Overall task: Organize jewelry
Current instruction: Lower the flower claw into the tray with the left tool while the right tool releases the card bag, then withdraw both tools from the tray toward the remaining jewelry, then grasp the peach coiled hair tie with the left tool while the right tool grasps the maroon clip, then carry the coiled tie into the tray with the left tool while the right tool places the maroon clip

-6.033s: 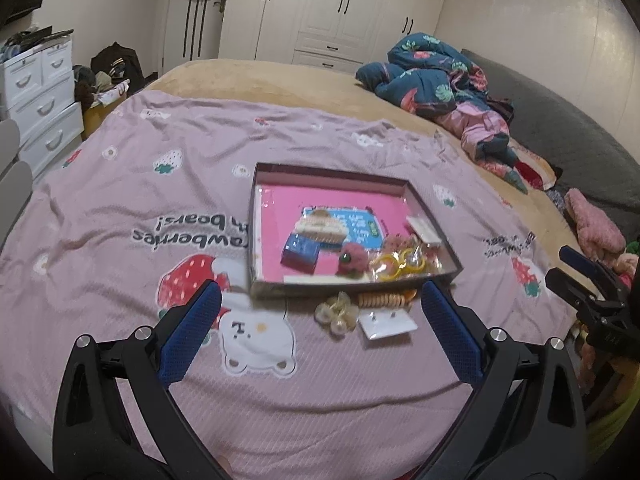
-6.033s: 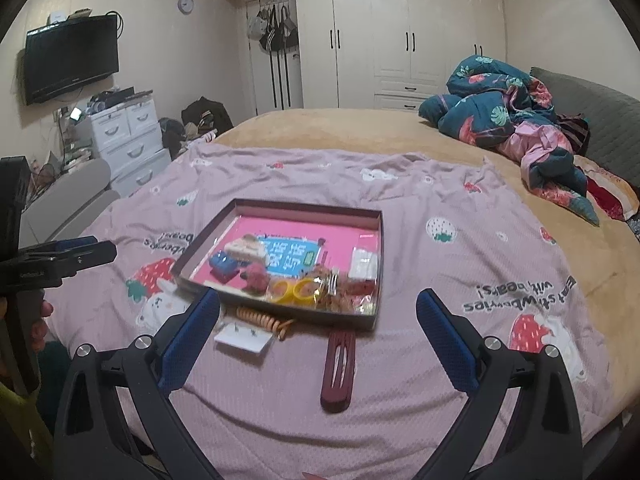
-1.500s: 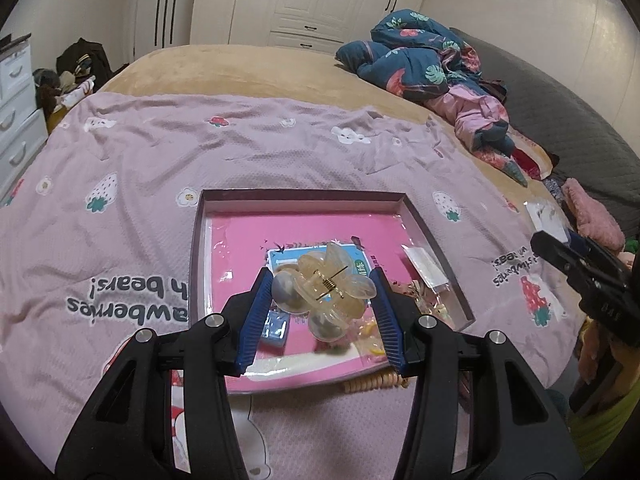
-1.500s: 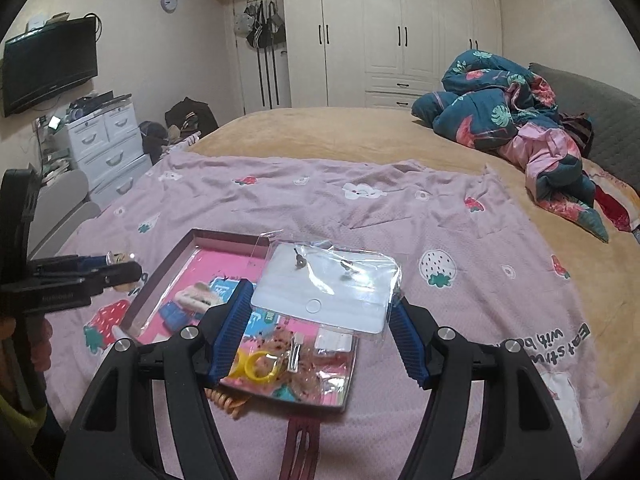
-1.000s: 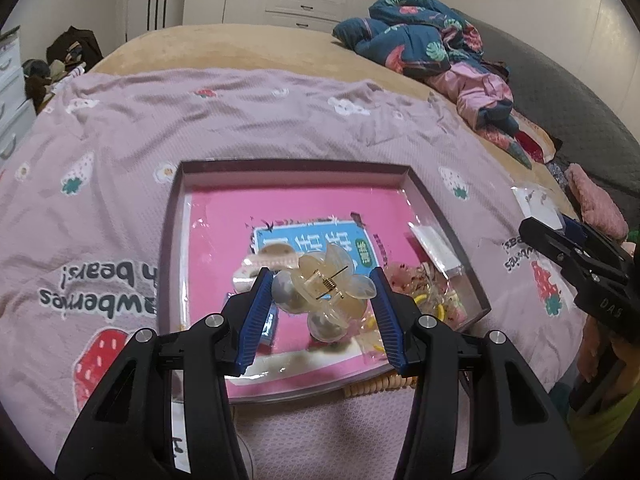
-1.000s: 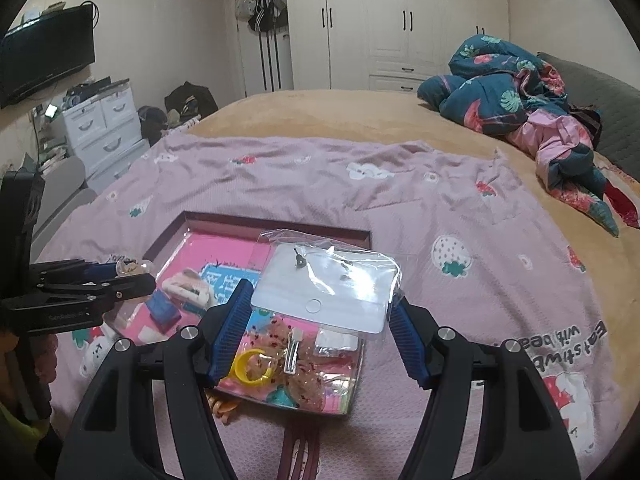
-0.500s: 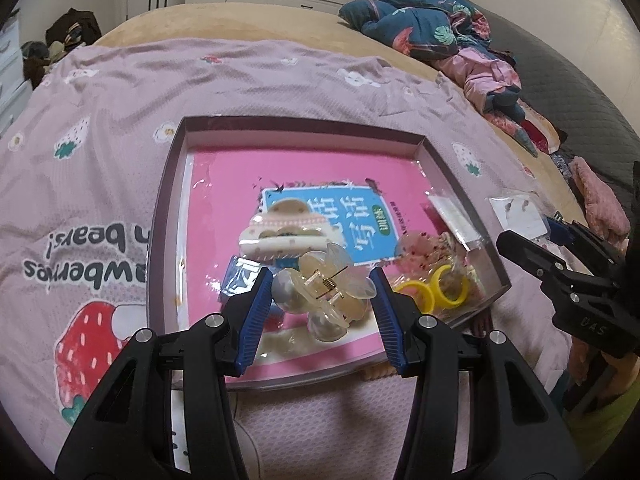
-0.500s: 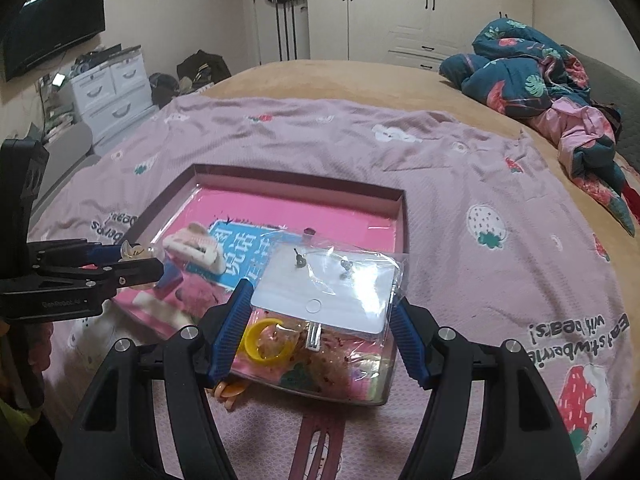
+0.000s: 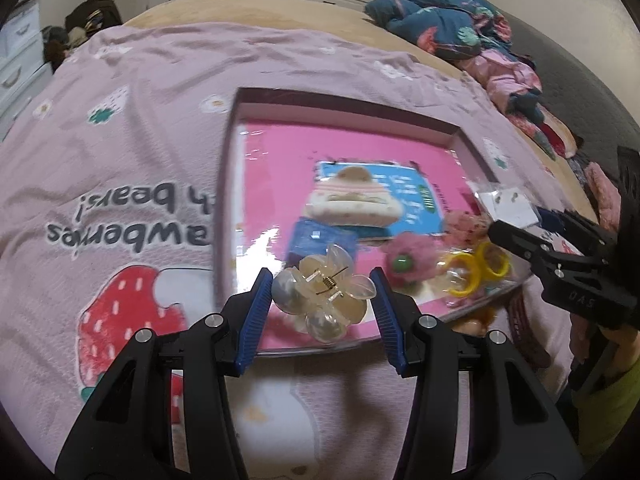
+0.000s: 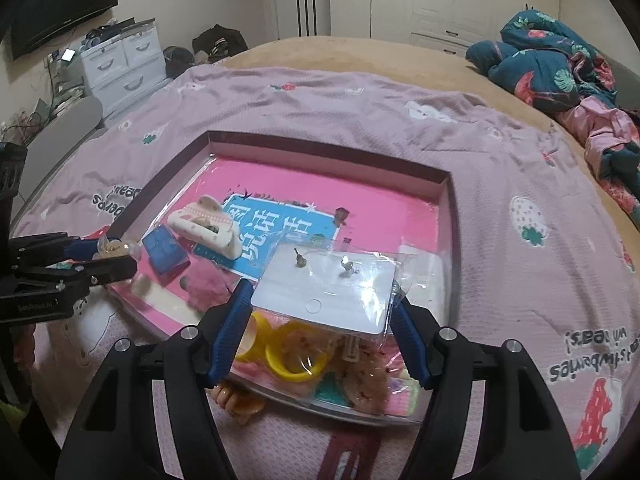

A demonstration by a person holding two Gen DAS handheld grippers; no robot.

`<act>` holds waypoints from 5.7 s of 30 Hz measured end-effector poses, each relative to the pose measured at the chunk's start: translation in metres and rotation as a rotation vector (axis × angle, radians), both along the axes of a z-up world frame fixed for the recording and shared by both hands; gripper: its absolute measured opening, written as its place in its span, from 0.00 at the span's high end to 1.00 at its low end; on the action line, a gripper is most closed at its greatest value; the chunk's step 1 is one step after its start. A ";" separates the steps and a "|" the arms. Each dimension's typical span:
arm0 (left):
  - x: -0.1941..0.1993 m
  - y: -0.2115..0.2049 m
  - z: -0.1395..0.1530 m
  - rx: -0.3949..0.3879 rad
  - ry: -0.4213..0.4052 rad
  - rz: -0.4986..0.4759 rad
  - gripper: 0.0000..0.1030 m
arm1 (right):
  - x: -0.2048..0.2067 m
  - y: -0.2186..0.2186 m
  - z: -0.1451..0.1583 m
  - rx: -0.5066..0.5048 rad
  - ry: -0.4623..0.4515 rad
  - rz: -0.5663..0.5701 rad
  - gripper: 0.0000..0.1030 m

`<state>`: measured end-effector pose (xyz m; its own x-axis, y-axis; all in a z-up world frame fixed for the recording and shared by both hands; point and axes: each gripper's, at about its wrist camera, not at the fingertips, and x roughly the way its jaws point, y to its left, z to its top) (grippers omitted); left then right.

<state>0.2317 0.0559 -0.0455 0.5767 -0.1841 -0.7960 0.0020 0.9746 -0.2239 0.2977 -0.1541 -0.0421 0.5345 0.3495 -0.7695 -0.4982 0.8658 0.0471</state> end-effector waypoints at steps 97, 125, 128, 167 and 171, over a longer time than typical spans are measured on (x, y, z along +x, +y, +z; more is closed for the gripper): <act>-0.118 -0.067 0.032 0.058 -0.104 -0.068 0.09 | -0.173 -0.088 0.026 0.039 -0.080 -0.122 0.07; -0.034 -0.108 -0.031 0.027 0.016 -0.112 0.09 | -0.120 -0.085 -0.053 -0.014 0.062 -0.143 0.70; -0.027 -0.114 -0.038 0.049 0.019 -0.103 0.09 | -0.121 -0.093 -0.050 0.006 0.067 -0.146 0.70; -0.091 -0.073 0.011 0.047 -0.055 -0.055 0.39 | -0.164 -0.063 0.024 0.104 -0.035 0.022 0.70; -0.092 -0.064 0.023 0.047 -0.077 -0.040 0.39 | -0.163 -0.055 0.031 0.110 -0.051 0.041 0.70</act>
